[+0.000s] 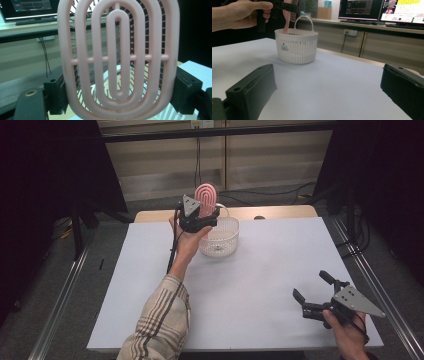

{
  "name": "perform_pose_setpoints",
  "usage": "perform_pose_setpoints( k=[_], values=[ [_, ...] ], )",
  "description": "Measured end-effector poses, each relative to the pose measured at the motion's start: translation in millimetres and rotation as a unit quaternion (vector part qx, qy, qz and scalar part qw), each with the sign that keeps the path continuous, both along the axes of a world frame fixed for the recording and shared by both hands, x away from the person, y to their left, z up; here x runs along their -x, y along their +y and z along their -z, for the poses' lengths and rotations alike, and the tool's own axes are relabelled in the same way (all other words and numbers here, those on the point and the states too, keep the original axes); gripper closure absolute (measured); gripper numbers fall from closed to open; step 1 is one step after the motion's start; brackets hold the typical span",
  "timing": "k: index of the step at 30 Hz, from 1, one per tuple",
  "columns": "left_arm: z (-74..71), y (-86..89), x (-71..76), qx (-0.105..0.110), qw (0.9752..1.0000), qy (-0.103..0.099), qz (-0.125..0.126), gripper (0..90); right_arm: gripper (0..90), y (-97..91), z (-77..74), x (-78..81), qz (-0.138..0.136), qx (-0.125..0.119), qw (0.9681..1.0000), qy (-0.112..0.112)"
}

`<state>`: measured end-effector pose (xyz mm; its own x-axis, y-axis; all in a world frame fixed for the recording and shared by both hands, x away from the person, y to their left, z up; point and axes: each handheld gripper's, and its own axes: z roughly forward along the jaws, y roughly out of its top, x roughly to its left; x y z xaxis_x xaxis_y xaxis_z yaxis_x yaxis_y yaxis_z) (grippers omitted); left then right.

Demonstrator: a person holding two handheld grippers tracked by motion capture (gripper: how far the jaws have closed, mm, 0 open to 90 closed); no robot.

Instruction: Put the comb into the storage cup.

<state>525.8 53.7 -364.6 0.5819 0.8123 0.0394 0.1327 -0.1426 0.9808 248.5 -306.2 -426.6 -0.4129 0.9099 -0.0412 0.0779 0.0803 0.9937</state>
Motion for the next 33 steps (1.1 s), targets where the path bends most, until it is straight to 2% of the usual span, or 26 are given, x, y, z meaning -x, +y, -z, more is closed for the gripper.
perform_pose_setpoints(
  k=[9, 21, 28, 33],
  values=[
    [3.3, -0.7, 0.6, 0.000, 1.0000, 0.005, 0.003, 19.2, 0.0, 0.1, 0.0, 0.2, -0.001, 0.000, 1.0000, 0.000],
    [9.5, 2.9, -0.9, -0.006, 0.9999, 0.013, -0.008, 19.1, 0.0, 0.2, 0.1, 0.0, -0.001, 0.001, 1.0000, 0.001],
    [13.8, 4.7, -3.6, -0.008, 0.9995, 0.029, -0.013, 19.0, 0.0, 0.1, -0.1, 0.4, -0.001, 0.001, 1.0000, 0.000],
    [15.7, 4.1, -4.7, -0.013, 0.9993, 0.031, -0.015, 19.0, 0.0, 0.2, 0.0, 0.2, -0.002, 0.001, 1.0000, 0.000]
  ],
)
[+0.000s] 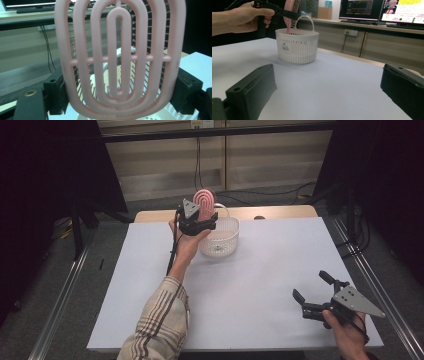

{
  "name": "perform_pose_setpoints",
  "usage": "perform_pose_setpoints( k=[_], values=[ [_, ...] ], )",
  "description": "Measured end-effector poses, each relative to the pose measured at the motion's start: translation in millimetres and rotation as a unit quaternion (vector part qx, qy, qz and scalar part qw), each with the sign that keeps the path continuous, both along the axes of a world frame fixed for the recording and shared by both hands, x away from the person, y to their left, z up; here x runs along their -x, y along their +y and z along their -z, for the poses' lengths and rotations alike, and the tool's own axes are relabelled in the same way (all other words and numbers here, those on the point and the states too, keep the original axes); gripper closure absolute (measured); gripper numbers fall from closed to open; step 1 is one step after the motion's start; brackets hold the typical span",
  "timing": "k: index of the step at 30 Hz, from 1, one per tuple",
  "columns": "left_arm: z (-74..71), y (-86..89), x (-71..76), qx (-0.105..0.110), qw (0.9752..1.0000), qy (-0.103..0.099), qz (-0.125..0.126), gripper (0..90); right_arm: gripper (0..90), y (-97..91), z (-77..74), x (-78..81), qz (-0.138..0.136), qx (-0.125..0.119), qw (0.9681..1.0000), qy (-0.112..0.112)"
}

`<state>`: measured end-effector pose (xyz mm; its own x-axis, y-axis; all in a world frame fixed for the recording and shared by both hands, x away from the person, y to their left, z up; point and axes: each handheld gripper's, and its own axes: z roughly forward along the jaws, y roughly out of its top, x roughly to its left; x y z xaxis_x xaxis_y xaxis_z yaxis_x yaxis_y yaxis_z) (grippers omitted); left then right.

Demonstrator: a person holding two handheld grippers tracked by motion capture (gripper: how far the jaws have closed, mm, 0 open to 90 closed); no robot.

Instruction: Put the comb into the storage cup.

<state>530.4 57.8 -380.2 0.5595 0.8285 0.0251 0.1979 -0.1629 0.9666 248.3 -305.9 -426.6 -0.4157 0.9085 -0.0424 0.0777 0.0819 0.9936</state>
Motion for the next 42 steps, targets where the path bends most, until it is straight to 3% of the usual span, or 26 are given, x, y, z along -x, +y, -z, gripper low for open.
perform_pose_setpoints(
  k=[4, 6, 13, 22, 26, 34, 42],
  values=[
    [1.1, 1.3, -1.1, -0.003, 0.9999, 0.001, -0.011, 19.0, 0.0, 0.0, 0.2, -0.1, -0.002, 0.001, 1.0000, 0.001],
    [3.8, 2.3, -3.0, -0.004, 0.9998, 0.010, -0.016, 18.9, 0.0, 0.5, 0.2, -0.1, -0.003, 0.001, 1.0000, 0.001],
    [5.4, 1.7, -4.4, -0.009, 0.9999, 0.008, -0.010, 18.9, 0.0, -0.2, 0.2, 0.0, -0.003, 0.002, 1.0000, 0.001],
    [2.6, 3.3, -10.1, -0.010, 0.9996, 0.015, -0.023, 18.1, 0.0, 0.3, 0.3, -0.1, -0.004, 0.002, 1.0000, 0.002],
    [2.0, 0.2, -11.9, -0.024, 0.9995, 0.010, -0.019, 17.9, 0.0, -0.3, 0.3, -0.2, -0.003, 0.003, 1.0000, 0.002],
    [2.5, 2.1, -16.3, -0.015, 0.9996, 0.010, -0.020, 17.0, 0.0, -0.3, 0.3, 0.2, -0.003, 0.002, 1.0000, 0.003],
    [-0.5, 3.6, -21.4, -0.023, 0.9997, 0.009, -0.010, 16.0, 0.0, 0.1, 0.5, 0.1, -0.004, 0.002, 1.0000, 0.004]
  ],
)
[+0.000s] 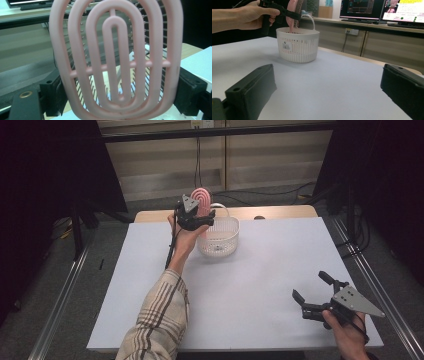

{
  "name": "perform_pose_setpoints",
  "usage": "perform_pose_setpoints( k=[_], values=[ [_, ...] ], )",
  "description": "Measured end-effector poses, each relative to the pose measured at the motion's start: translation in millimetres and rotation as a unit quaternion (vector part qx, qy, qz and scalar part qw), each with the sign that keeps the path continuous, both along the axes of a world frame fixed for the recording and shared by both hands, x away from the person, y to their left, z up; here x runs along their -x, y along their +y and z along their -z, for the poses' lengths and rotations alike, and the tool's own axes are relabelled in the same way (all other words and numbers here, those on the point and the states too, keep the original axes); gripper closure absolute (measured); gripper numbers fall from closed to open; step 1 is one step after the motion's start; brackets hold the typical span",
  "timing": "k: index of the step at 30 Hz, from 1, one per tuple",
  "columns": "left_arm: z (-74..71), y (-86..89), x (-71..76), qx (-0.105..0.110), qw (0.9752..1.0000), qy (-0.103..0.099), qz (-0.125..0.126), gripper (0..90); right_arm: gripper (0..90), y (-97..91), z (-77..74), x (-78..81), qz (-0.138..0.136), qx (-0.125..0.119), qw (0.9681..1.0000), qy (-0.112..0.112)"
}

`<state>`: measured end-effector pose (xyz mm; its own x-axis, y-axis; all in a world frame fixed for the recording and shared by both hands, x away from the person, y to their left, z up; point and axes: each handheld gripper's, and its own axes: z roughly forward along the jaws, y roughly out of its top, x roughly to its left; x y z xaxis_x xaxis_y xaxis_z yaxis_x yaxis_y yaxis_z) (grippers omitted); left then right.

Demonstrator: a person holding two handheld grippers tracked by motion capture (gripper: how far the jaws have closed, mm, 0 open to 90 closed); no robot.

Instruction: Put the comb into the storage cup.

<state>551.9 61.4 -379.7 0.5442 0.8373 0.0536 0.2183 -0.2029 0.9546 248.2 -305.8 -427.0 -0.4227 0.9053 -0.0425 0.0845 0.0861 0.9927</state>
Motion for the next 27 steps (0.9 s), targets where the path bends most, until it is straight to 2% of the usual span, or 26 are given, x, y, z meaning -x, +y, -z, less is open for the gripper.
perform_pose_setpoints(
  k=[1, 10, 12, 15, 17, 18, 22, 24, 27],
  values=[
    [-1.1, -0.5, -0.5, 0.006, 1.0000, 0.003, 0.003, 16.1, 0.0, 0.0, 0.0, -0.1, 0.000, 0.001, 1.0000, -0.002],
    [-0.4, -0.4, -4.1, 0.007, 1.0000, 0.000, 0.003, 16.0, 0.0, -0.2, 0.0, 0.5, 0.000, 0.001, 1.0000, -0.001],
    [-0.1, -0.8, -4.7, 0.015, 0.9999, -0.004, 0.005, 15.7, 0.0, -0.5, -0.1, 0.5, 0.001, 0.001, 1.0000, -0.001],
    [0.2, -1.5, -5.4, 0.011, 0.9999, -0.003, 0.005, 15.4, 0.0, -0.7, 0.0, 0.5, 0.001, 0.000, 1.0000, 0.000],
    [0.6, -2.1, -5.3, 0.019, 0.9998, -0.002, 0.008, 13.9, 0.0, -0.6, 0.1, 0.6, 0.001, 0.001, 1.0000, -0.001],
    [0.8, -1.9, -5.3, 0.013, 0.9999, -0.002, 0.009, 12.6, 0.0, -0.6, 0.1, 0.5, 0.001, 0.001, 1.0000, 0.000],
    [1.7, -1.2, -5.4, 0.014, 0.9999, 0.002, 0.008, 9.8, 0.0, -0.5, 0.1, 0.7, 0.000, 0.001, 1.0000, 0.000],
    [2.8, -0.7, -5.6, 0.022, 0.9997, 0.005, 0.012, 8.8, 0.0, -0.5, 0.2, 0.7, 0.000, 0.001, 1.0000, 0.000],
    [3.3, 0.1, -5.4, 0.017, 0.9998, 0.008, 0.012, 5.4, 0.0, -0.6, 0.2, 0.8, 0.000, 0.001, 1.0000, 0.000]
  ],
)
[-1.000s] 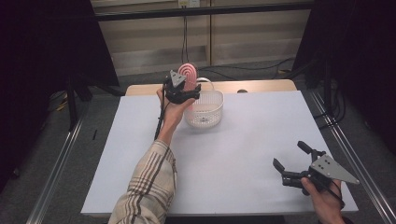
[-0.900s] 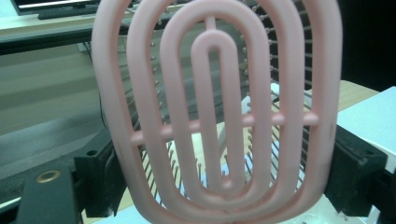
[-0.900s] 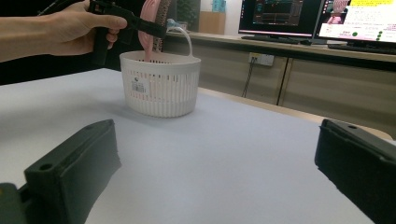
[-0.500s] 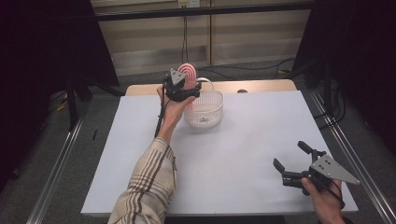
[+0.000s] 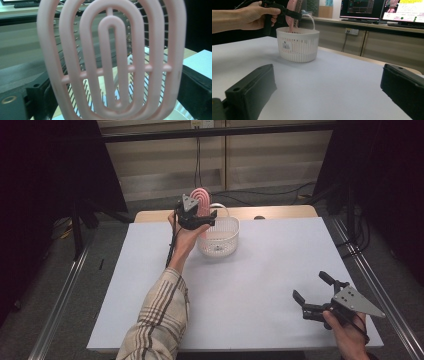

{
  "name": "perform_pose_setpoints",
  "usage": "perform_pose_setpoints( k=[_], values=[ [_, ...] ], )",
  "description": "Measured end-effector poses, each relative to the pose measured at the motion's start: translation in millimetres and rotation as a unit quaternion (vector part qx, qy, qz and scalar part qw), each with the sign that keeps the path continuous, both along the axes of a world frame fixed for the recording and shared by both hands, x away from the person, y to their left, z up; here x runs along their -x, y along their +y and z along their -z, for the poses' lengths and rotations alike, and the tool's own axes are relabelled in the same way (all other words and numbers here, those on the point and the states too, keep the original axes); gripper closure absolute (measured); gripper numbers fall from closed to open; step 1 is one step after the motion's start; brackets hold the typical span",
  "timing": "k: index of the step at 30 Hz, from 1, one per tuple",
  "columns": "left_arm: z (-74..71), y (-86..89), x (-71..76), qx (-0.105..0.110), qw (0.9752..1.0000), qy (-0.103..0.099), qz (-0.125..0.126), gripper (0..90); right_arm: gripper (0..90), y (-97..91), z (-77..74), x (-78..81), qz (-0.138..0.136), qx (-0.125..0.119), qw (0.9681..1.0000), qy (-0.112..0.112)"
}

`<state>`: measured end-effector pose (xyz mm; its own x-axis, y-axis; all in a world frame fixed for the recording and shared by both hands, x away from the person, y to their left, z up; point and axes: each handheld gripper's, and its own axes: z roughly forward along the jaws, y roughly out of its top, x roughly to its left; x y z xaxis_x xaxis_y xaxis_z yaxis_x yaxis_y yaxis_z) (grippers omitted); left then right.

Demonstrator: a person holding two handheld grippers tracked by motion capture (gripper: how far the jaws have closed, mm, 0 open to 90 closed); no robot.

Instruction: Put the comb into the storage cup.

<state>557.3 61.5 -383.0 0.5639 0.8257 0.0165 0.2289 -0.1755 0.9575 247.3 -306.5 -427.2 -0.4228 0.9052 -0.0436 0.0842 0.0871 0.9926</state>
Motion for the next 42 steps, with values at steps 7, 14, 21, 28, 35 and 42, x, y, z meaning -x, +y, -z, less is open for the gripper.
perform_pose_setpoints(
  k=[7, 14, 21, 28, 35, 42],
  values=[
    [-6.0, 3.3, 2.8, 0.009, 0.9999, -0.004, 0.002, 1.9, 0.0, -0.1, 0.0, 0.1, 0.000, 0.000, 1.0000, -0.002],
    [-7.6, 8.5, 4.6, 0.011, 0.9999, -0.005, 0.007, 1.4, 0.0, 0.0, -0.2, 0.4, 0.000, 0.001, 1.0000, -0.002],
    [-7.6, 13.3, 10.8, 0.011, 0.9996, -0.020, 0.019, 1.3, 0.0, -0.1, -0.1, 0.1, 0.002, 0.001, 1.0000, -0.002],
    [-8.7, 17.0, 16.5, 0.013, 0.9993, -0.028, 0.022, 1.4, 0.0, 0.1, 0.0, -0.4, 0.003, 0.000, 1.0000, -0.001],
    [-9.0, 18.9, 19.5, 0.023, 0.9986, -0.037, 0.030, 1.7, 0.0, 0.6, -0.1, -0.2, 0.003, -0.001, 1.0000, -0.003],
    [-10.1, 23.5, 24.4, 0.020, 0.9979, -0.057, 0.022, 2.2, 0.0, 0.9, 0.2, -1.1, 0.000, 0.000, 1.0000, -0.003]
  ],
)
